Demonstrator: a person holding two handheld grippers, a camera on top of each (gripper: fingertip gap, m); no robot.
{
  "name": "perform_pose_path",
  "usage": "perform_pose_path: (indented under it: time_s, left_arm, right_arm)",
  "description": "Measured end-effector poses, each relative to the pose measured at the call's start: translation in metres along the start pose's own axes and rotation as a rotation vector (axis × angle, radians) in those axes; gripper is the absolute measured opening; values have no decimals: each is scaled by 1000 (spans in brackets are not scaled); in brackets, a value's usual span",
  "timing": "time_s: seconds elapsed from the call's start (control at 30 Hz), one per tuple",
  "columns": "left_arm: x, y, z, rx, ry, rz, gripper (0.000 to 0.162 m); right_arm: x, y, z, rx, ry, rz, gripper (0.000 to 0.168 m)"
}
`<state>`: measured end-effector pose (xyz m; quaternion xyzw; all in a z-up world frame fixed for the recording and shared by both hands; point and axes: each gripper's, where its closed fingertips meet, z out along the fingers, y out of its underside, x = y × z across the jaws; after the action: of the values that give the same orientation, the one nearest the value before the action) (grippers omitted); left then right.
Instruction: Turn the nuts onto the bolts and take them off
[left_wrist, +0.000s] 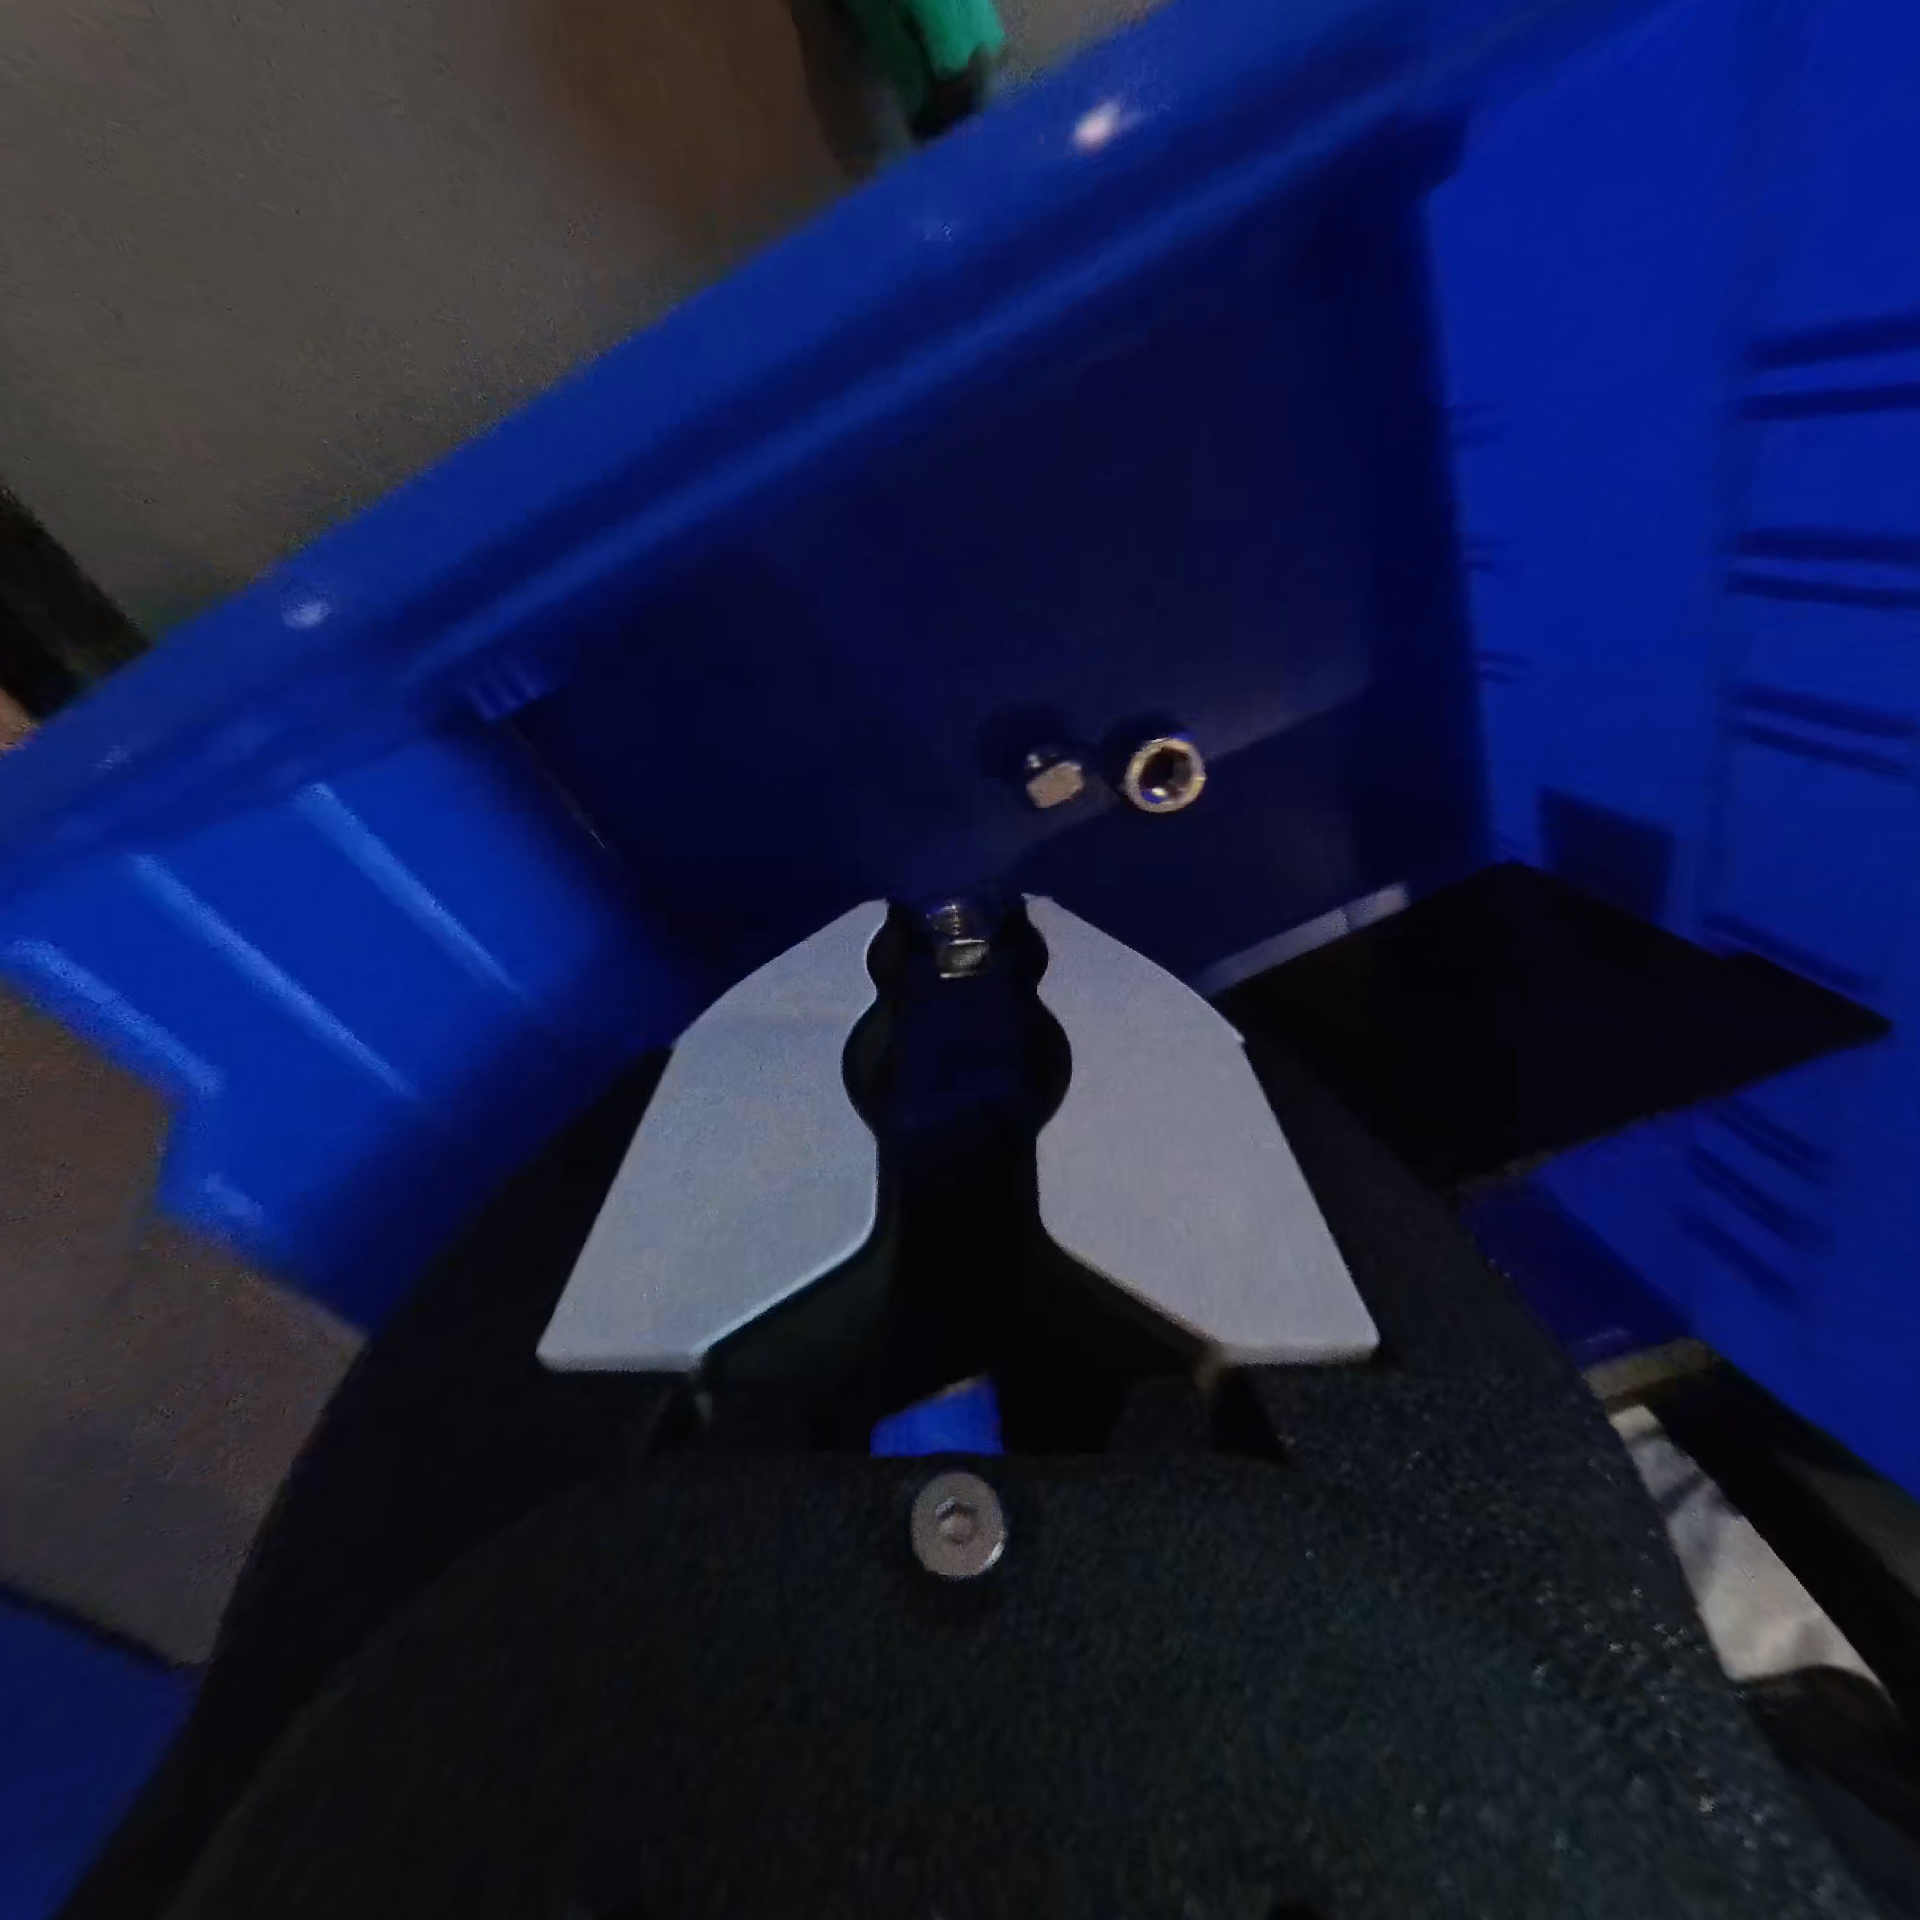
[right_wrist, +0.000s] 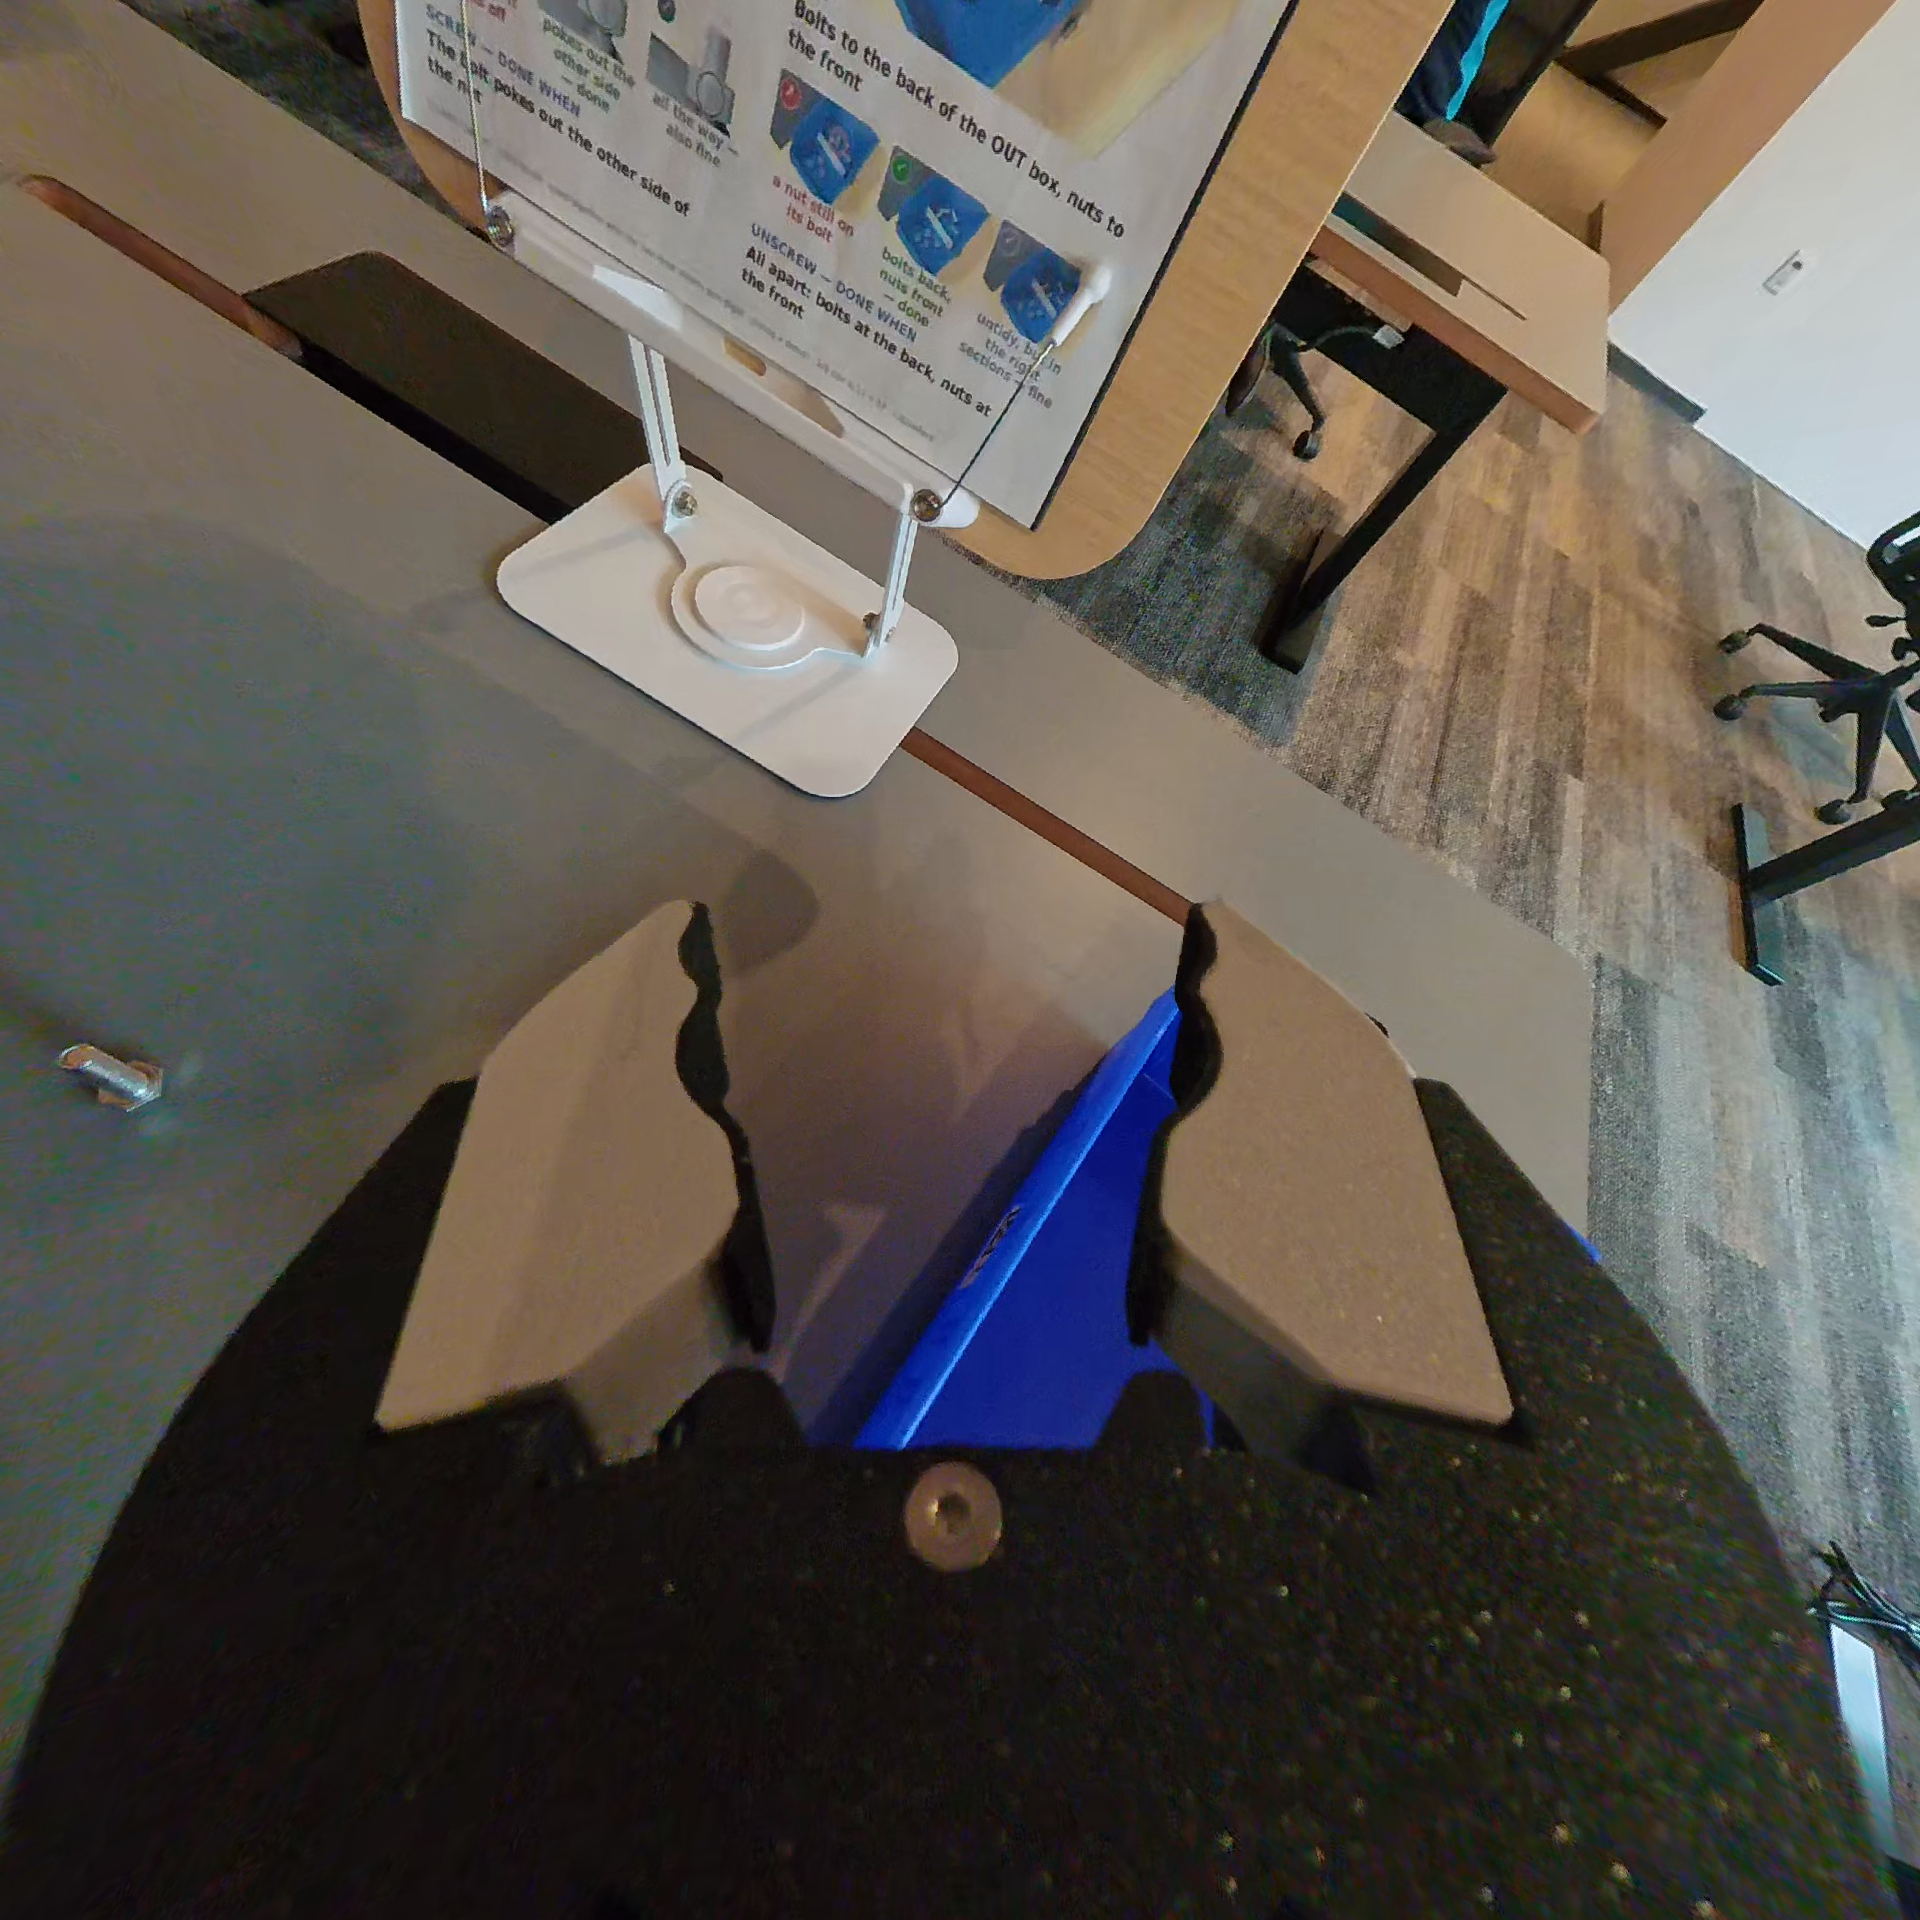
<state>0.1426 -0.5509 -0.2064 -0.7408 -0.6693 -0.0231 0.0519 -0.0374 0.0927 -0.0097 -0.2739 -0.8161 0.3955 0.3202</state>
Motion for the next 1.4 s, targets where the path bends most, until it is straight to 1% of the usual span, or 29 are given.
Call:
perform_pose_path:
  time_s: [0.13,0.27,0.33,0.53,0.73,0.97,1.07,1.17,1.27,1.4]
  left_arm:
    - [29,-23,-40,120,-40,113,20]
    - [90,-54,-84,306,-51,304,20]
    - [127,-64,-101,373,-35,399,20]
    - [214,-76,-127,450,-40,623,19]
    - [296,-89,-143,594,8,786,19]
    - [376,-100,-143,767,58,947,19]
    - [402,-103,-137,819,87,978,19]
    - [423,-101,-124,809,132,1011,19]
    - [440,-99,-106,757,168,1039,19]
    - [456,-96,-74,595,152,1108,19]
  right_arm:
    - [-2,-2,-4,13,-10,-5,84]
    - [-2,-6,-11,41,-16,-4,84]
    - [-2,-8,-15,56,-16,0,84]
    - [-2,-13,-29,103,-26,7,84]
    - [0,-17,-41,145,-34,16,83]
    - [6,-18,-51,180,-39,38,83]
    - [8,-17,-54,188,-41,46,83]
    - [12,-16,-56,197,-39,58,83]
    - [15,-16,-59,207,-38,69,82]
    - [20,-14,-63,219,-31,86,82]
